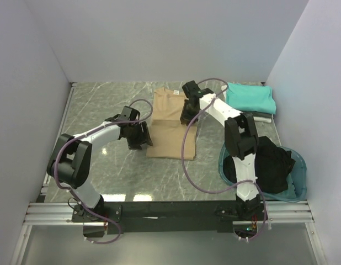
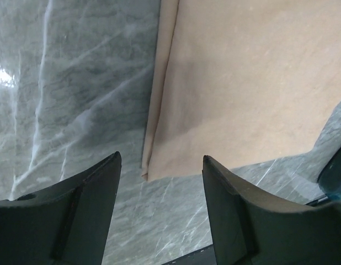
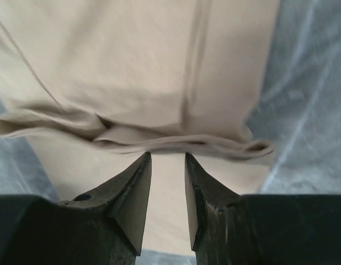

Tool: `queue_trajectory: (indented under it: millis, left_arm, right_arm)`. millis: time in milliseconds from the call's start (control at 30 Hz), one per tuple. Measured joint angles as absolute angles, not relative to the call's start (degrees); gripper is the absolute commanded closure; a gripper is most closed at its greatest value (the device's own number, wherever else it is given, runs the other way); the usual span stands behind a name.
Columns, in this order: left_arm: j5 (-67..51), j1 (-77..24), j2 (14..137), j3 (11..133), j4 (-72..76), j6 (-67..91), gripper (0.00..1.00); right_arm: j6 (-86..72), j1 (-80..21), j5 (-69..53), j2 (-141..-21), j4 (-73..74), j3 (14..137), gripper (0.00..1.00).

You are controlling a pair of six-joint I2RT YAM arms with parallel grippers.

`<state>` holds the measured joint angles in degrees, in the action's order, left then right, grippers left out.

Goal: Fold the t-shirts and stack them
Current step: Fold the tshirt

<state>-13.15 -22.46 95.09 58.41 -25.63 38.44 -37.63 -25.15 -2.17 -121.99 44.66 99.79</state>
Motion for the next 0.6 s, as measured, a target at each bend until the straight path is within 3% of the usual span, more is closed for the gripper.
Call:
queue_trajectory:
  millis: [167, 300, 600]
  left_arm:
    - [-12.99, -22.46, 93.41, 56.42, -25.91, 38.61, 0.33]
    - [-13.06, -22.48, 91.42, 54.68, -25.96, 38.65, 0.33]
    - [-13.58, -23.00, 90.26, 52.45, -25.67, 39.70, 0.36]
  right_arm:
    - [-38.30, -25.10, -0.58, -126.78, 46.92, 109.73, 0.62]
    - [-38.57, -25.10, 0.01, -125.45, 46.65, 109.58, 0.62]
    - [-39.31, -25.32, -0.80, -105.06, 41.85, 82.76, 0.61]
